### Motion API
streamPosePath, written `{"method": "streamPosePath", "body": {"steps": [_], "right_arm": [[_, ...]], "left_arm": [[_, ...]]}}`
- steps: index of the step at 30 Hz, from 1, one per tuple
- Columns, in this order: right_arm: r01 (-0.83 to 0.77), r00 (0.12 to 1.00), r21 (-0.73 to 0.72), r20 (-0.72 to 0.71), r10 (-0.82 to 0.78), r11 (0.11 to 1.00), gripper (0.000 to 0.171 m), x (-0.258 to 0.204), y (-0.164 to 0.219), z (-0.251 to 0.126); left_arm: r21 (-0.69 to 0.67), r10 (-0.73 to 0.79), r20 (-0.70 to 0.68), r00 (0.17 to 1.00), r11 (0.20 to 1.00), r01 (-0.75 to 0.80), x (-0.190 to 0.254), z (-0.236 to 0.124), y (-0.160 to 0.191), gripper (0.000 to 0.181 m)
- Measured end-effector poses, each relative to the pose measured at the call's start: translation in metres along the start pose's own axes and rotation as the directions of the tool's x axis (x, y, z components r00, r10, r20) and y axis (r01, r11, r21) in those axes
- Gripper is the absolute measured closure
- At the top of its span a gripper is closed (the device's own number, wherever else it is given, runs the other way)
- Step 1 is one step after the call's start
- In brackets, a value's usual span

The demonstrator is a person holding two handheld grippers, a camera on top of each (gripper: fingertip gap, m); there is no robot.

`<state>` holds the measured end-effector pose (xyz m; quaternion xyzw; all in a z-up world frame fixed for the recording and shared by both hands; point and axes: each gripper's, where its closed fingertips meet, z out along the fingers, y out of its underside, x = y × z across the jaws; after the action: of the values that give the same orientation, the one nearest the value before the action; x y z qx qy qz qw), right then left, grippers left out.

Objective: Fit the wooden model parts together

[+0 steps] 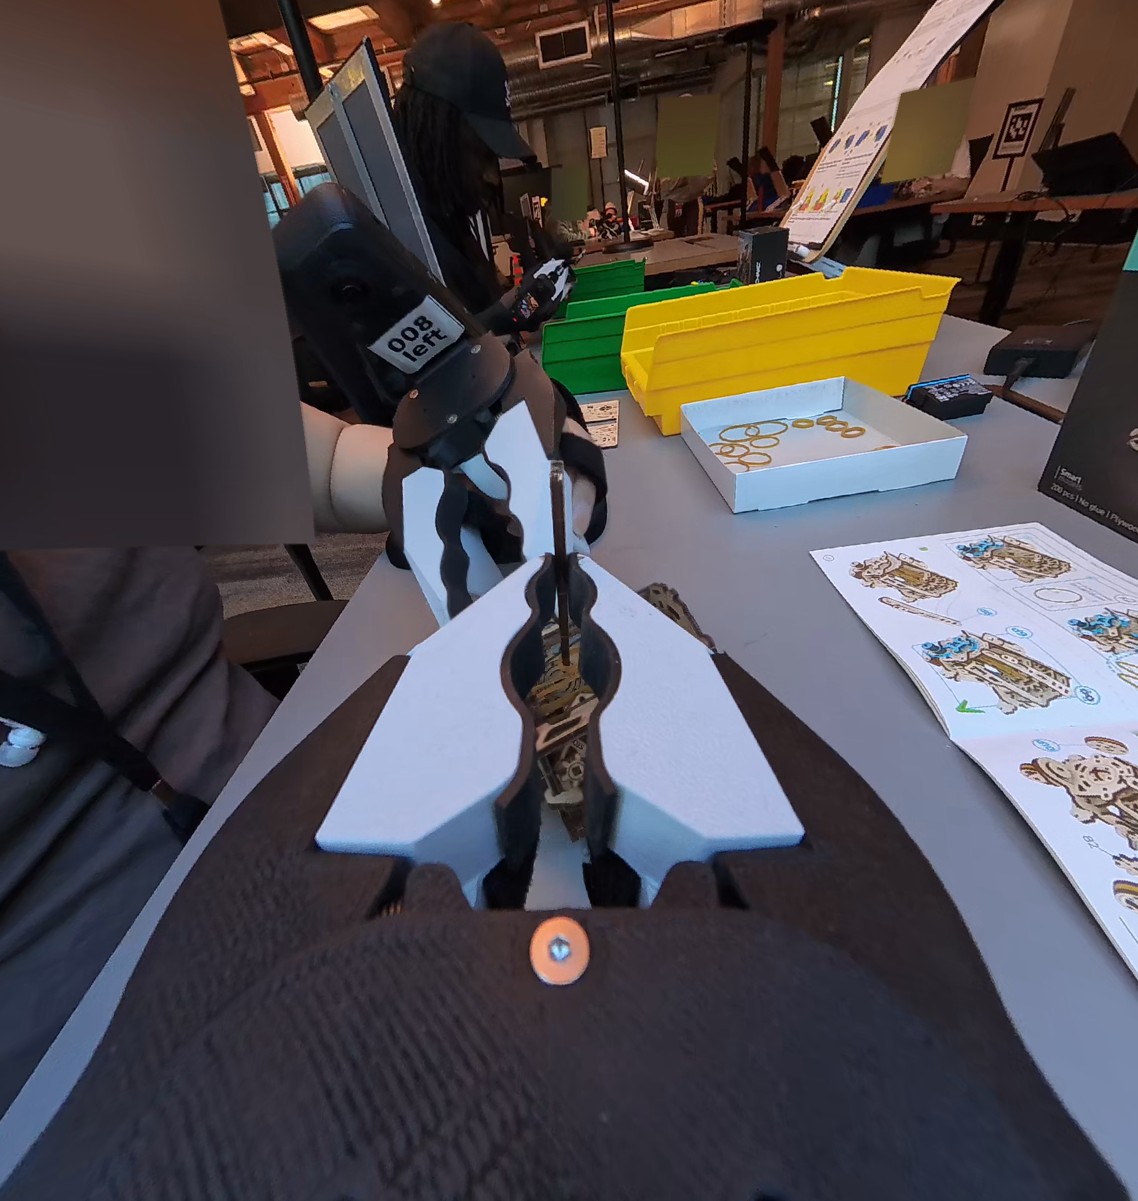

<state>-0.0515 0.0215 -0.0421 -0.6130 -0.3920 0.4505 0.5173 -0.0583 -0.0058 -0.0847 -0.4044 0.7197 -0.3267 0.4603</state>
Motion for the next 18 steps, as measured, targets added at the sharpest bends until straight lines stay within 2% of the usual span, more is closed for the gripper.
{"method": "streamPosePath", "body": {"steps": [8, 11, 14, 16, 18], "right_arm": [[-0.043, 0.999, 0.008, 0.002, 0.043, 0.999, 0.171, 0.006, 0.001, -0.002], [-0.049, 0.999, 0.022, 0.011, 0.048, 0.999, 0.171, 0.007, -0.003, -0.002], [-0.046, 0.999, 0.009, 0.022, 0.046, 0.999, 0.171, 0.009, -0.002, 0.000], [-0.043, 0.999, 0.006, 0.027, 0.043, 0.999, 0.171, 0.010, -0.002, 0.000], [-0.039, 0.999, 0.004, 0.026, 0.039, 0.999, 0.171, 0.011, -0.002, 0.000]], "left_arm": [[-0.043, -0.070, 0.039, 0.997, 0.996, 0.072, -0.005, 0.008, 0.004, 0.151], [-0.041, -0.081, 0.049, 0.995, 0.996, 0.083, -0.009, 0.005, 0.005, 0.147], [0.000, -0.164, 0.063, 0.985, 0.986, 0.164, -0.011, 0.002, -0.005, 0.138], [0.043, -0.217, 0.101, 0.971, 0.976, 0.214, -0.011, 0.000, -0.017, 0.141], [0.028, -0.239, 0.169, 0.956, 0.971, 0.238, -0.012, 0.002, -0.017, 0.143]]}}
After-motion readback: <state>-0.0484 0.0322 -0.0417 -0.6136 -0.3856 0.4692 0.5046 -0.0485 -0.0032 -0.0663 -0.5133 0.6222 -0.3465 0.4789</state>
